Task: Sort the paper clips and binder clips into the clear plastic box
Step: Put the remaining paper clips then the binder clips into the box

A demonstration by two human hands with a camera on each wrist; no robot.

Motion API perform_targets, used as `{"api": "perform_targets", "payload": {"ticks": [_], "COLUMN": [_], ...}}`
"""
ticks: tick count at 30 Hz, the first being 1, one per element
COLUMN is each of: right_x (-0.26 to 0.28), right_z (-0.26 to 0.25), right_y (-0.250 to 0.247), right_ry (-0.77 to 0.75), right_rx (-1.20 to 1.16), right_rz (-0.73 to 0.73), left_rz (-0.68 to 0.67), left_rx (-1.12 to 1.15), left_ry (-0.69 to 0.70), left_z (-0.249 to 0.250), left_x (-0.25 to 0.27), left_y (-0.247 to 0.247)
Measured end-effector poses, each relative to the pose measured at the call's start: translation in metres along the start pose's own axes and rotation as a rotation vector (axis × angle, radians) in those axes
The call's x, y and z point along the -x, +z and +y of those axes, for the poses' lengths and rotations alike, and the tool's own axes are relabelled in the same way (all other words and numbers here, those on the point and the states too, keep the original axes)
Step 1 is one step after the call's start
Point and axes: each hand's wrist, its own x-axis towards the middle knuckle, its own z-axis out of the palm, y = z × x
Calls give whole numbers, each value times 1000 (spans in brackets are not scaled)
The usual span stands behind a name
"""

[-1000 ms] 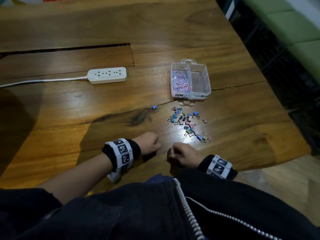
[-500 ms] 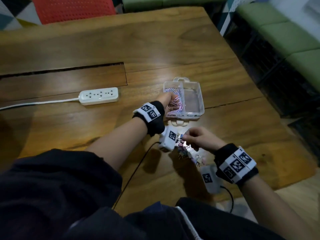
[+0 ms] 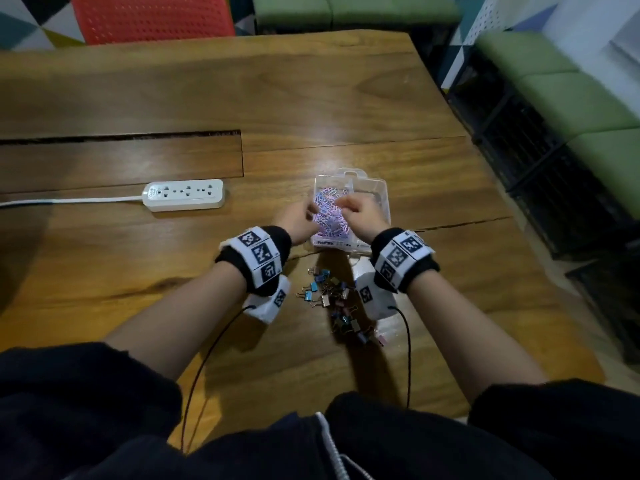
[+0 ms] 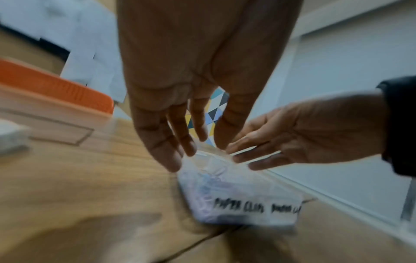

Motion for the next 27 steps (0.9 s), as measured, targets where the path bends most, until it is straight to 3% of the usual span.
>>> {"api": "perform_targets", "payload": {"ticks": [3,7,10,15,23,27], "right_x": [15,54,77,89,102,104], "right_z": [13,51,79,83,94,96], "right_y": [6,18,26,32,45,44], "right_ry": [-2,68,131,3,-28,37], "right_rx": [-116,-70,197,534,469,397], "right_rz": [94,105,73,-104,-22,11], "left_rz": [-9,-74,-133,-236,-111,-106], "left_rx": [-396,-521,-573,-574,-684,-657], "left_ry": [-74,-177,-115,79,281,254], "left_z": [-30,-61,-69,-61,-60,-61], "left_x": [18,42,49,54,66,69], "left_y": [-4,6,19,42,67,70]}}
